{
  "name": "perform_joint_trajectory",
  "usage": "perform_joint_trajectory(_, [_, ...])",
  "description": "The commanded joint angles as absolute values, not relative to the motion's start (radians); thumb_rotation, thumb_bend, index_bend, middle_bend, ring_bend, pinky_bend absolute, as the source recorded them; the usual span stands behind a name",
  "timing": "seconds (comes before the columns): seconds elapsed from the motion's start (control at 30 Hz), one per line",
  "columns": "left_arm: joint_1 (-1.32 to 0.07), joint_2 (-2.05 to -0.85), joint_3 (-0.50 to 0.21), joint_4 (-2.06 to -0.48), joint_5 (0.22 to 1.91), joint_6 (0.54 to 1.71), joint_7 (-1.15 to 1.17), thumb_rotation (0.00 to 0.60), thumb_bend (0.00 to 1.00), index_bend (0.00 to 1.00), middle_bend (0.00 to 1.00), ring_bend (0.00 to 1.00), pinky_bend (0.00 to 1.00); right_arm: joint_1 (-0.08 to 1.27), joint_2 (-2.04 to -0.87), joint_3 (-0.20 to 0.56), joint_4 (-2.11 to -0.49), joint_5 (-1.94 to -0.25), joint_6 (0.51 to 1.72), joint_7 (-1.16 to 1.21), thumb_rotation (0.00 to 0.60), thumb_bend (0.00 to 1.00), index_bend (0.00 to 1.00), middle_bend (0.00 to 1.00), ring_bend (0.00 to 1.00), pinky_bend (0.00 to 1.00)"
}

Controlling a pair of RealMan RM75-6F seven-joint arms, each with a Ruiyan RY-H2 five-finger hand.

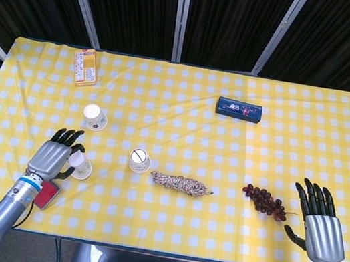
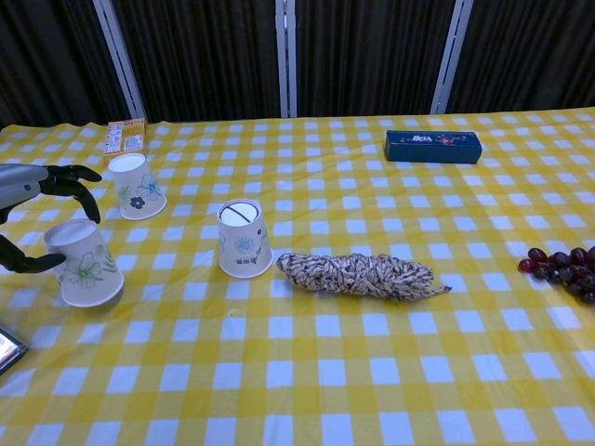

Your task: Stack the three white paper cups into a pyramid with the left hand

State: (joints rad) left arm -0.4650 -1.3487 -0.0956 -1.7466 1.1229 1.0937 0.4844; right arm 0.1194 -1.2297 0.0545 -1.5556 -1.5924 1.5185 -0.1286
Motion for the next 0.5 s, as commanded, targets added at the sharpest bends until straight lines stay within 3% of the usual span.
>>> perform_joint_trajectory(0.03, [-0.472,-1.341,-0.108,-1.760,1.131,1.103,0.473,0.600,0.45,0.36,0.00,0.00,0.00,0.120,-1.230,0.054,-1.556,-1.593,1.518,-0.129,0.600,0.07,0.00,0.00,0.00,0.00])
perform_joint_trajectory(0.27, [-0.516,-1.355,-0.163,-1.767,1.128,1.109,0.476,0.600,0.45,0.35,0.00,0.00,0.00,0.120,-1.230,0.054,-1.557,-1.593,1.517,-0.128,0.600,0.07,0.00,0.00,0.00,0.00])
perform_joint_trajectory(0.5, [-0.590,-1.455,-0.201,-1.681,1.079,1.090,0.519,0.600,0.45,0.36,0.00,0.00,0.00,0.119,-1.221,0.058,-1.558,-1.588,1.519,-0.103,0.600,0.07,0.00,0.00,0.00,0.00])
